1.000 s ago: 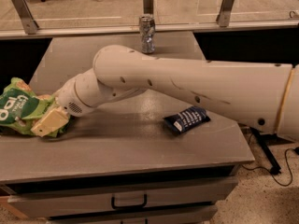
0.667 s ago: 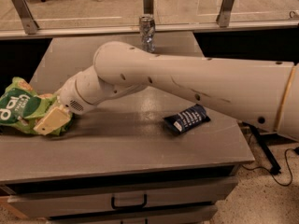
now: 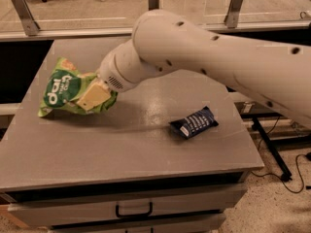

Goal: Move green rice chip bag near redbull can

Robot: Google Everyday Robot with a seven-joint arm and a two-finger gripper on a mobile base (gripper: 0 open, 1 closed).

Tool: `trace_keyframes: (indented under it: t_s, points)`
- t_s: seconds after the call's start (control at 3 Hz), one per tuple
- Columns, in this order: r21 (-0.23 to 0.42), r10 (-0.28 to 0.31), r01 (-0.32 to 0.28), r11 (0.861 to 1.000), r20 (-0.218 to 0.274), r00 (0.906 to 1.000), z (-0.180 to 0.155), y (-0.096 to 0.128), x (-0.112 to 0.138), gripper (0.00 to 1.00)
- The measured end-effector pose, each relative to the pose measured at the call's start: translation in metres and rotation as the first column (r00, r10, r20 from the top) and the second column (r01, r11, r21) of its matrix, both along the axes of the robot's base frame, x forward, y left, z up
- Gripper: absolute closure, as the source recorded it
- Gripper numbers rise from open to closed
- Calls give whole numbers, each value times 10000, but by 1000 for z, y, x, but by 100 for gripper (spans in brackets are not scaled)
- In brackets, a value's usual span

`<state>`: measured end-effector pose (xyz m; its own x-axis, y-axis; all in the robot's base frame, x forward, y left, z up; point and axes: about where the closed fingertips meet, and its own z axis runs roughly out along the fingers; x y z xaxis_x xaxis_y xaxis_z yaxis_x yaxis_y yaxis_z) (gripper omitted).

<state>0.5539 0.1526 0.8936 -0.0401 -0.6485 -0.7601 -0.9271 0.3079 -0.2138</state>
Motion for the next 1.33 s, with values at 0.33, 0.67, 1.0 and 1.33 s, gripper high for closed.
trace_keyframes:
  t_s: [0.33, 0.67, 1.0, 1.33]
  points:
    - [-404, -1470, 1481, 9881, 301, 9887, 14, -53, -2, 100]
    - [-662, -2581, 2632, 9625, 766, 9631, 17, -86, -5, 83]
    - [-755, -3264, 3384, 9380, 1366, 9353, 19, -100, -11, 60]
    - [-913, -4068, 4274, 8994, 1830, 8950, 24, -123, -9, 36]
